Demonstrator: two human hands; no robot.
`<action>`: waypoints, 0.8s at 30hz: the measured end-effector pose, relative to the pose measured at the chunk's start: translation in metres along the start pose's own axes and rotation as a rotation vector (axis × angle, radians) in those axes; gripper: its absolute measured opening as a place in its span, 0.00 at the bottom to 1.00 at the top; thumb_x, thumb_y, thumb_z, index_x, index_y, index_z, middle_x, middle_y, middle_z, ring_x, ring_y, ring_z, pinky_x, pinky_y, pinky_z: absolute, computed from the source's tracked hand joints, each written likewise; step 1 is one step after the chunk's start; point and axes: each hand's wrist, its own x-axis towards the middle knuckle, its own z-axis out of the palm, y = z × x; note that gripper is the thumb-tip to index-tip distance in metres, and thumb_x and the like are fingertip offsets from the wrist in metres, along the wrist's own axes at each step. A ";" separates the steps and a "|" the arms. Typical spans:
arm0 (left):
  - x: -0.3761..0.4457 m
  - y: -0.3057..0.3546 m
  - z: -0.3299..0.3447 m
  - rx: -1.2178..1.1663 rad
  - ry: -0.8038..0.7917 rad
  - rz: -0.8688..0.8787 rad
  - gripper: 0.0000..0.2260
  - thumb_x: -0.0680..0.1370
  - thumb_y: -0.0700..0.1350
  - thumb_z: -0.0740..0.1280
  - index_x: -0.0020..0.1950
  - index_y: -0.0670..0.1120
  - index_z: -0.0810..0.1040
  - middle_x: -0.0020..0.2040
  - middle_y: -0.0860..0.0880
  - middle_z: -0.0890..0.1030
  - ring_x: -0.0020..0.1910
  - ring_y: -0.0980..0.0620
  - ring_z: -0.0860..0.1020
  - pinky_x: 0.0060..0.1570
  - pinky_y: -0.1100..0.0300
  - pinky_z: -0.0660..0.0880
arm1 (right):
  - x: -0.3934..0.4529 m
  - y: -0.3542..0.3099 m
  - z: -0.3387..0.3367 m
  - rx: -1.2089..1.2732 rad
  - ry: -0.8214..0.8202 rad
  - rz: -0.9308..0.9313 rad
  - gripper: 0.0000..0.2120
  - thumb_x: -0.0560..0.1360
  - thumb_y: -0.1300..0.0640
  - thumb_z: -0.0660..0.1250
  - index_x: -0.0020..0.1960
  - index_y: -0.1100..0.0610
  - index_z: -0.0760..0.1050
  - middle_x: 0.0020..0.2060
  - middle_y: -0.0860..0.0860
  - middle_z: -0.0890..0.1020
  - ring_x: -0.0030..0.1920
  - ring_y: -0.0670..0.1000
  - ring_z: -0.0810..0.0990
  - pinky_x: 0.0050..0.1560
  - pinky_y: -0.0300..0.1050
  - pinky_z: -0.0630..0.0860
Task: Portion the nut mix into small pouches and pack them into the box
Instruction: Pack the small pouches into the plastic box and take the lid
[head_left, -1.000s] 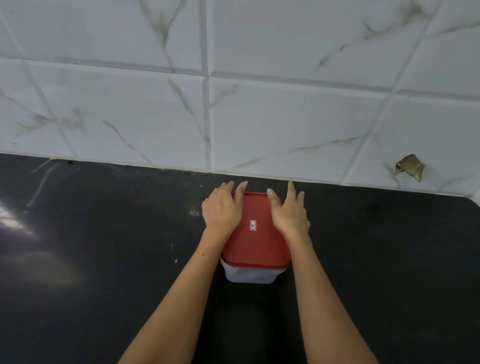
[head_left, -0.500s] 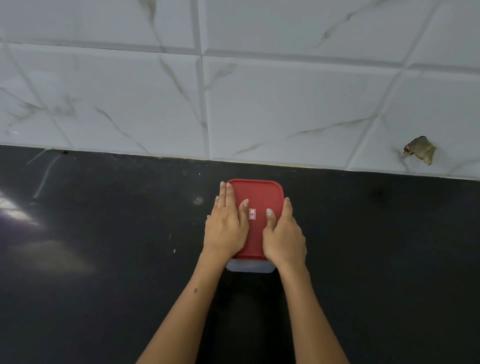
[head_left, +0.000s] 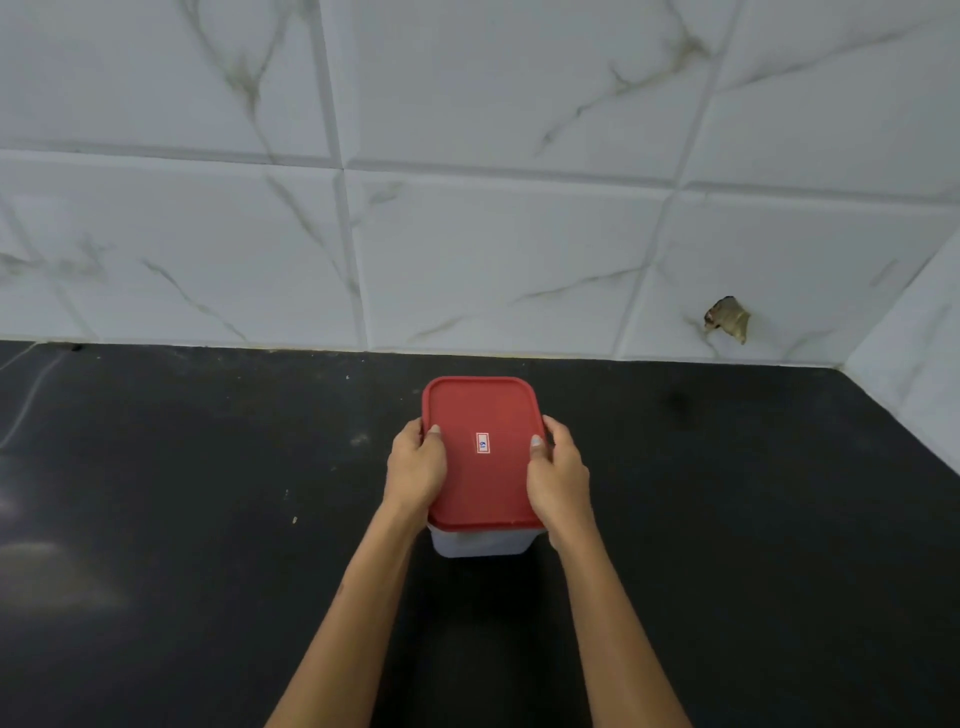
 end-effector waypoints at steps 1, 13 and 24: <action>-0.008 0.001 0.012 -0.007 -0.009 0.008 0.10 0.83 0.45 0.54 0.55 0.48 0.75 0.51 0.44 0.82 0.51 0.43 0.81 0.55 0.44 0.78 | 0.000 0.005 -0.015 0.007 0.019 -0.006 0.19 0.82 0.52 0.53 0.73 0.48 0.62 0.65 0.51 0.73 0.65 0.54 0.70 0.64 0.51 0.69; -0.060 -0.006 0.138 0.086 -0.079 -0.024 0.13 0.83 0.44 0.55 0.62 0.44 0.75 0.55 0.45 0.80 0.53 0.47 0.78 0.55 0.51 0.76 | 0.007 0.070 -0.138 -0.012 0.052 0.040 0.20 0.82 0.53 0.53 0.73 0.50 0.62 0.67 0.52 0.72 0.66 0.54 0.70 0.63 0.47 0.67; -0.129 0.027 0.206 0.181 0.442 0.497 0.18 0.80 0.41 0.63 0.69 0.38 0.71 0.66 0.42 0.75 0.65 0.48 0.72 0.65 0.56 0.67 | 0.018 0.101 -0.237 -0.032 -0.009 0.013 0.20 0.78 0.50 0.63 0.67 0.55 0.71 0.62 0.53 0.78 0.61 0.49 0.76 0.57 0.36 0.67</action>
